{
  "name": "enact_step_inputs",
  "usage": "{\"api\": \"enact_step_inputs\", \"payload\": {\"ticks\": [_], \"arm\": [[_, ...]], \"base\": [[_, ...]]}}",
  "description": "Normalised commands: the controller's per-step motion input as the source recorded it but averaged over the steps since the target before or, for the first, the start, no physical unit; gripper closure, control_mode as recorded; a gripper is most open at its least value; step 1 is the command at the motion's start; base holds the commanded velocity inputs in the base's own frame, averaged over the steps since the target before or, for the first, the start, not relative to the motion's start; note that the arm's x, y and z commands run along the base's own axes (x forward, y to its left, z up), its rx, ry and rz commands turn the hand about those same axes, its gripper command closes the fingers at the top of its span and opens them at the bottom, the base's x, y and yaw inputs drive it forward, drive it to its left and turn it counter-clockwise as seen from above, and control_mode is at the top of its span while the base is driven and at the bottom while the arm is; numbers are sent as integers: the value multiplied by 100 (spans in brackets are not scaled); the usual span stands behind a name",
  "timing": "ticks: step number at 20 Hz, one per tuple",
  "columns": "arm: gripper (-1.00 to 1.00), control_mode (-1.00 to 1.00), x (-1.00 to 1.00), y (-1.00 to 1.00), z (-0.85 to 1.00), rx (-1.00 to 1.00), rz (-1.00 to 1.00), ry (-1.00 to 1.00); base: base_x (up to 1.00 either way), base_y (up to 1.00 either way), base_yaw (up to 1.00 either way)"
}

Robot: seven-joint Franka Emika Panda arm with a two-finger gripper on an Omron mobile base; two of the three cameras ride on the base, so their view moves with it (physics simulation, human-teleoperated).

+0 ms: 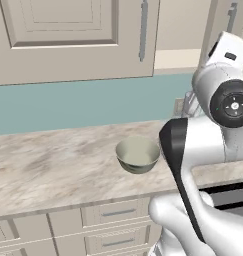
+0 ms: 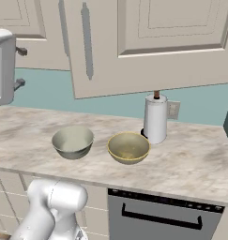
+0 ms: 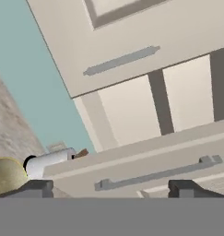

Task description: Open the cabinet. Pick the bowls from the counter and place them in the cabinet. Then close the cabinet.

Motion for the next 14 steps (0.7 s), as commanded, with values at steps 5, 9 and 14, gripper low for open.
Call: {"api": "enact_step_inputs", "payload": {"ticks": [5, 9, 14], "arm": [[-100, -100, 60, -8, -5, -18, -5, 24], [-100, -100, 82, -16, -8, -12, -4, 18], [-100, -100, 67, -4, -5, -10, -6, 6]], "base": [[0, 0, 0], [0, 0, 0], [0, 0, 0]]}}
